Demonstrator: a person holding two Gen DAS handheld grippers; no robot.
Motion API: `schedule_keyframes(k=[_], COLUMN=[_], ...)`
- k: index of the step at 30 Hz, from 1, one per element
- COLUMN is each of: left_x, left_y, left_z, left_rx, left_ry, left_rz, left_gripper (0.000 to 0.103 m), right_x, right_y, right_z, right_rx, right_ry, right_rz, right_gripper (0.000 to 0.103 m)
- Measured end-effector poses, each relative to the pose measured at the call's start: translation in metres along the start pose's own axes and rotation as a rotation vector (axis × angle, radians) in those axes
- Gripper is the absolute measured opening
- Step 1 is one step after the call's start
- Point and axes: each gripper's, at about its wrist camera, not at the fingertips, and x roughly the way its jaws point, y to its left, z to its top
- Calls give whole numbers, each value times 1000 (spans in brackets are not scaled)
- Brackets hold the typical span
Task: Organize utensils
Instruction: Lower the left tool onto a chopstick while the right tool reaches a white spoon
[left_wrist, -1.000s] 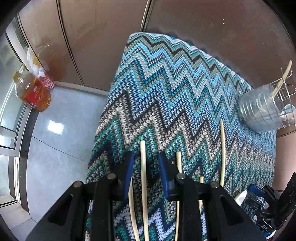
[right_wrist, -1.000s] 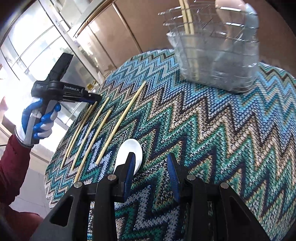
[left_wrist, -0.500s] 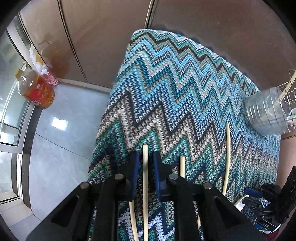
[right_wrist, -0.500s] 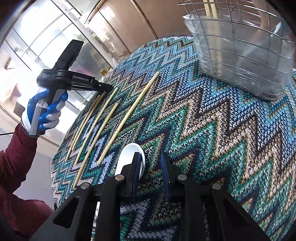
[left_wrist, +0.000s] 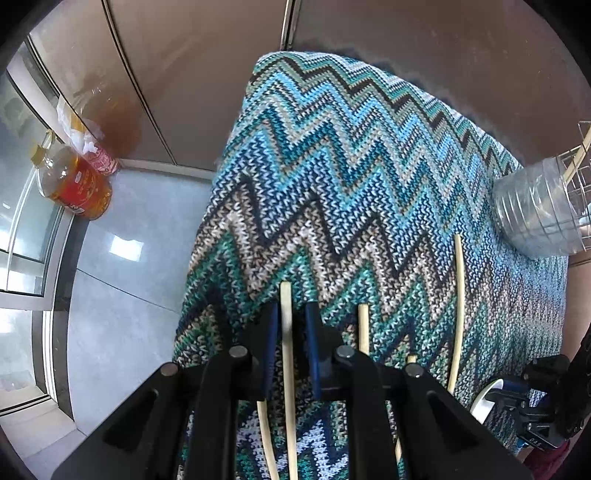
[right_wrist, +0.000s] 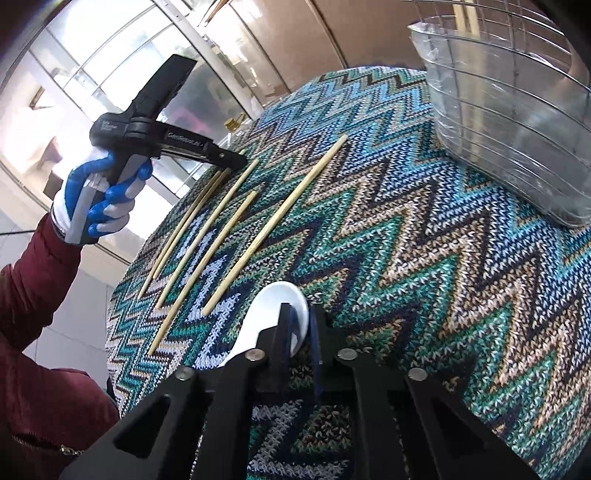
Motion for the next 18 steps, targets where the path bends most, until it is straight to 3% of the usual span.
schedule_keyframes(k=[5,13,18], left_x=[-5,-30,-63], left_y=[-2,-10,-11], left_z=[-5,-18,-33], left_rx=[-16,-3,9], left_ry=[-32,-111,-193], left_rz=[-22,-9,-40], left_gripper=[5,4,4], right_x=[-1,-21,-43], right_y=[9,24,42], right_z=[-4,-12,-20], right_rx=[-40,-72,-85], right_ry=[-18,-67,-122], right_rz=[-16,-84,-136], right_gripper=[6,6,5])
